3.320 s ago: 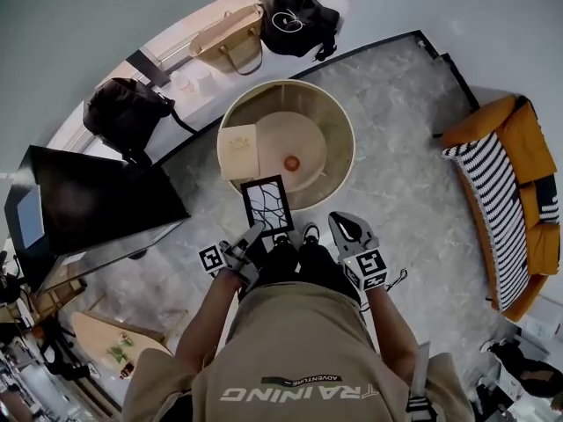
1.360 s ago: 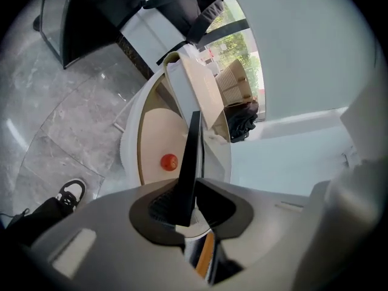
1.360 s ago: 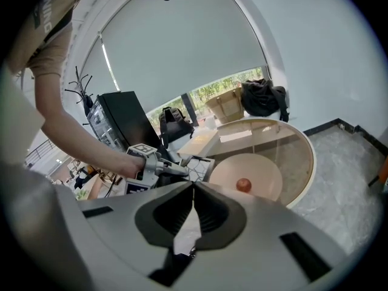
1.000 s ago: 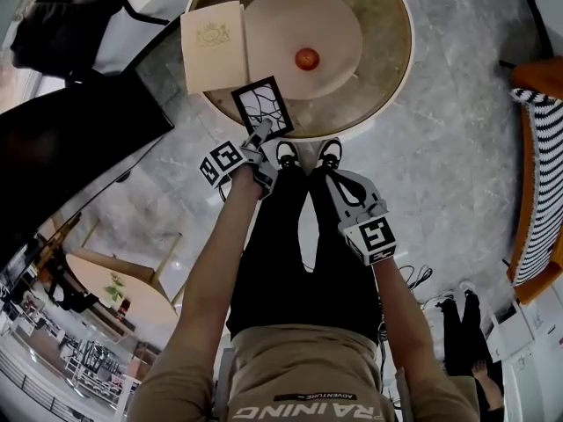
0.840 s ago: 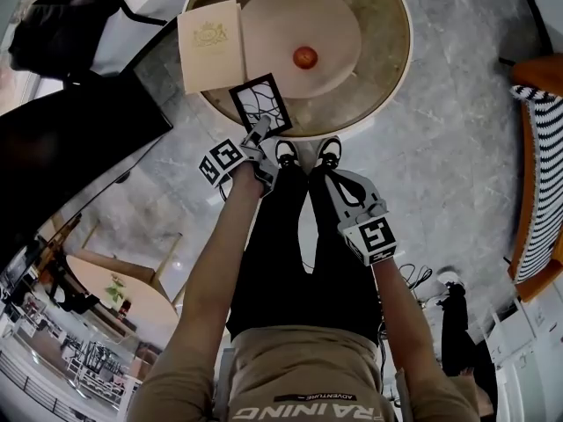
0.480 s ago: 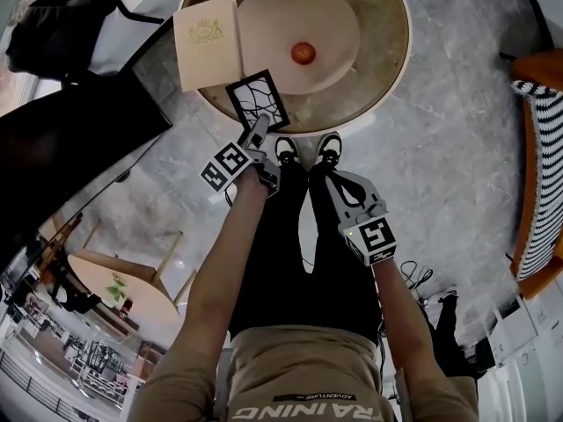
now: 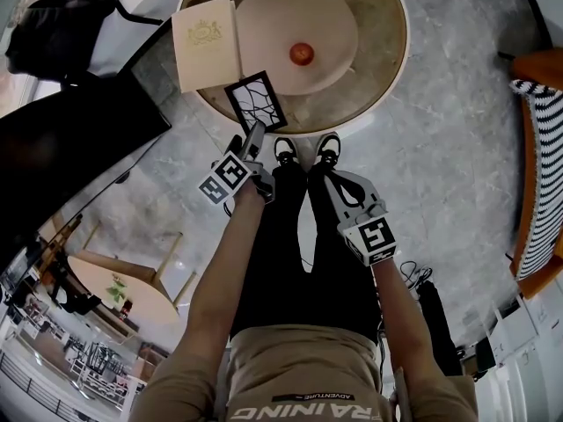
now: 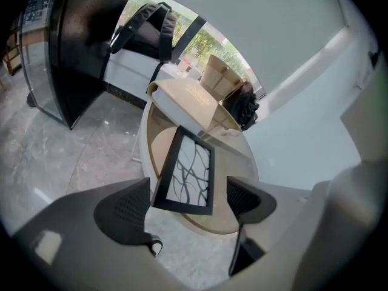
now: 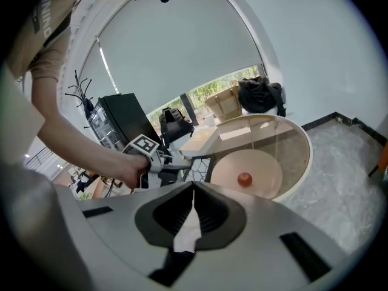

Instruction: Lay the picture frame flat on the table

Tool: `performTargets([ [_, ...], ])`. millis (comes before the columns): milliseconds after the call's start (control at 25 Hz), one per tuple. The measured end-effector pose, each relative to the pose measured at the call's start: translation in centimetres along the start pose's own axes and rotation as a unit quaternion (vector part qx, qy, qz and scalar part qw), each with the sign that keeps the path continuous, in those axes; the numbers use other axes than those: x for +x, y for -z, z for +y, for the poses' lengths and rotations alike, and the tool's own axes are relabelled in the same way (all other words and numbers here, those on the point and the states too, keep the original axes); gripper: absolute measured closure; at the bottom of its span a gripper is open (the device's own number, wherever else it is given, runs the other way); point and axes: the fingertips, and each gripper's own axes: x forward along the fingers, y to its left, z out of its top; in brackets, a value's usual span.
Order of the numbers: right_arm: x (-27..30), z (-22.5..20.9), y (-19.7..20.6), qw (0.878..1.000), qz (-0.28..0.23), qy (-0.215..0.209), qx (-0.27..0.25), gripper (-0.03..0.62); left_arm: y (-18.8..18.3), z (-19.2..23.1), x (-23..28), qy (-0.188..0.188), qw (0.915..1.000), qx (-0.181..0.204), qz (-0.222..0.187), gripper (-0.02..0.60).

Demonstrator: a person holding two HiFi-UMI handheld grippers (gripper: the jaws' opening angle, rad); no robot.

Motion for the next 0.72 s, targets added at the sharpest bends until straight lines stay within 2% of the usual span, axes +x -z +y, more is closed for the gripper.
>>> performTargets([
  [120, -0.8, 0.8, -0.7, 1.000, -0.002, -0.002, -0.003, 0.585, -1.5, -2.3, -2.7, 0.043, 0.9974, 0.052, -0.028, 0.206],
  [200, -1.7, 1.5, -1.5, 1.000, -0.003, -0.005, -0.009, 0.585, -3.0, -5.0, -5.4, 0.088, 0.9902, 0.095, -0.052, 0.207],
  [240, -1.9, 1.6, -2.1, 1.000, -0.005, -0.008, -0.016, 0.585, -4.1, -6.8, -6.7, 0.114, 0.9837, 0.120, -0.069, 0.207],
  [320, -2.4, 1.7, -3.7, 0.999, -0.013, -0.012, -0.035, 0.585, -6.6, -10.7, -9.6, 0.165, 0.9672, 0.163, -0.103, 0.211],
  [440, -4.1, 2.2, -6.5, 0.998, -0.021, -0.018, -0.057, 0.585, -9.5, -16.7, -14.6, 0.237, 0.9392, 0.202, -0.144, 0.246],
  [600, -7.7, 4.3, -11.8, 0.994, -0.053, -0.028, -0.092, 0.585, -12.8, -23.6, -21.2, 0.290, 0.9042, 0.250, -0.188, 0.464],
  [680, -9.5, 5.5, -15.0, 0.990, -0.073, -0.030, -0.114, 0.585, -13.7, -26.5, -23.8, 0.307, 0.8880, 0.280, -0.197, 0.535],
  [720, -10.4, 6.0, -16.7, 0.988, -0.085, -0.029, -0.126, 0.585, -13.9, -27.9, -24.9, 0.316, 0.8778, 0.300, -0.199, 0.544],
])
